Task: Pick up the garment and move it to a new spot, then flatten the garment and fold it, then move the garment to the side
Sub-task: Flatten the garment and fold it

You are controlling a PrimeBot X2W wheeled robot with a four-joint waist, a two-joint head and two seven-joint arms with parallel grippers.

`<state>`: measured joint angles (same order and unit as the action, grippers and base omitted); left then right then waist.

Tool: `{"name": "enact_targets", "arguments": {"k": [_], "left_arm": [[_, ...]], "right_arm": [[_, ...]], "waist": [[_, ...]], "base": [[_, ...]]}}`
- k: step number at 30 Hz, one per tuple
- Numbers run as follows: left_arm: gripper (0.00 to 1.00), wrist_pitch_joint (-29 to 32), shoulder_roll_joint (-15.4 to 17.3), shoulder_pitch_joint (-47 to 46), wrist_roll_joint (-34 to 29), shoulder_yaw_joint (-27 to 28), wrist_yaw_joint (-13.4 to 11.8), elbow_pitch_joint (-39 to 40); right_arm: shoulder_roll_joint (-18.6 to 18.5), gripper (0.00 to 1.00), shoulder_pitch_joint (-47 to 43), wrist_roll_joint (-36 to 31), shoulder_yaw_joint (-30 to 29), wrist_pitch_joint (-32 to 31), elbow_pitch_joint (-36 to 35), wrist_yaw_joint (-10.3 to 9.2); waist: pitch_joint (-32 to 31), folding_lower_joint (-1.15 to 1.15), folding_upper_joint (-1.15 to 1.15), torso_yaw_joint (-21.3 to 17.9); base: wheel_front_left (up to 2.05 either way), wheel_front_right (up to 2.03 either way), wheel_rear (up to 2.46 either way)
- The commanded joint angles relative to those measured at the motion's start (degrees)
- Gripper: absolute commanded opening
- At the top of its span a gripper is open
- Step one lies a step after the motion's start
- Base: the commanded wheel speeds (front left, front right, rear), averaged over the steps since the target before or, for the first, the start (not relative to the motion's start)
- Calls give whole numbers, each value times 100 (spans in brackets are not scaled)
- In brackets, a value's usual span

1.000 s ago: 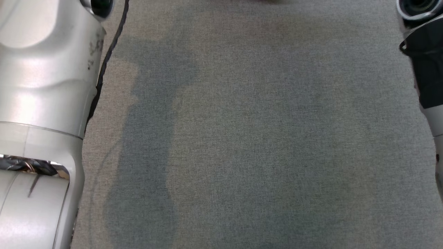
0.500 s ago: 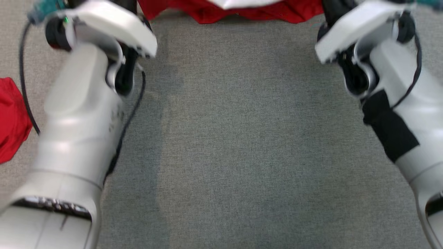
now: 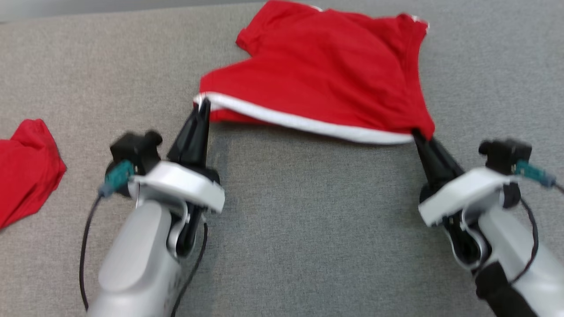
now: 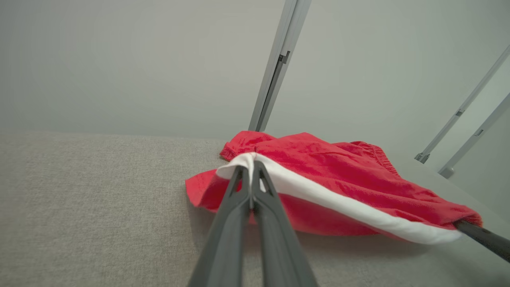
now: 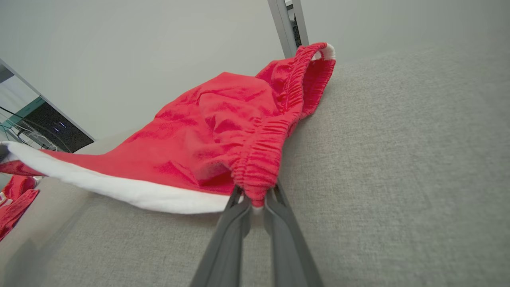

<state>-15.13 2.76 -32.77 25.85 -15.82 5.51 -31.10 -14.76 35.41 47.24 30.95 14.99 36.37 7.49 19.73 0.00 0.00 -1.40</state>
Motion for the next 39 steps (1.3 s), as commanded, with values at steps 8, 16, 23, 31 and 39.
{"name": "enact_targets", "arguments": {"k": [8, 16, 23, 31, 39], "left_arm": [[0, -1, 30, 1897, -438, 249, 55, 1275], [0, -2, 31, 3146, -459, 321, -243, 2149], [0, -5, 31, 3974, -424, 311, -521, 2741], [0, 36, 105, 3624, -546, 206, -378, 2796], [0, 377, 302, 2248, -637, 98, -129, 2568]], "right_arm": [[89, 0, -1919, -686, -755, 25, -778, 2], [225, 0, -3185, -1266, -1270, -7, -1330, 1], [578, 0, -4303, -1907, -1908, -462, -2160, 0], [887, 0, -4578, -2346, -2332, -1135, -3154, 1], [993, 0, -3857, -2199, -2518, -1610, -3570, 1]], "waist": [[-574, 0, 0, -72], [-969, 0, 0, -15], [-1216, 0, 0, -9], [-1010, 0, 0, -92], [-481, 0, 0, -241]], "base": [[0, 0, 0], [0, 0, 0], [0, 0, 0], [0, 0, 0], [0, 0, 0]]}}
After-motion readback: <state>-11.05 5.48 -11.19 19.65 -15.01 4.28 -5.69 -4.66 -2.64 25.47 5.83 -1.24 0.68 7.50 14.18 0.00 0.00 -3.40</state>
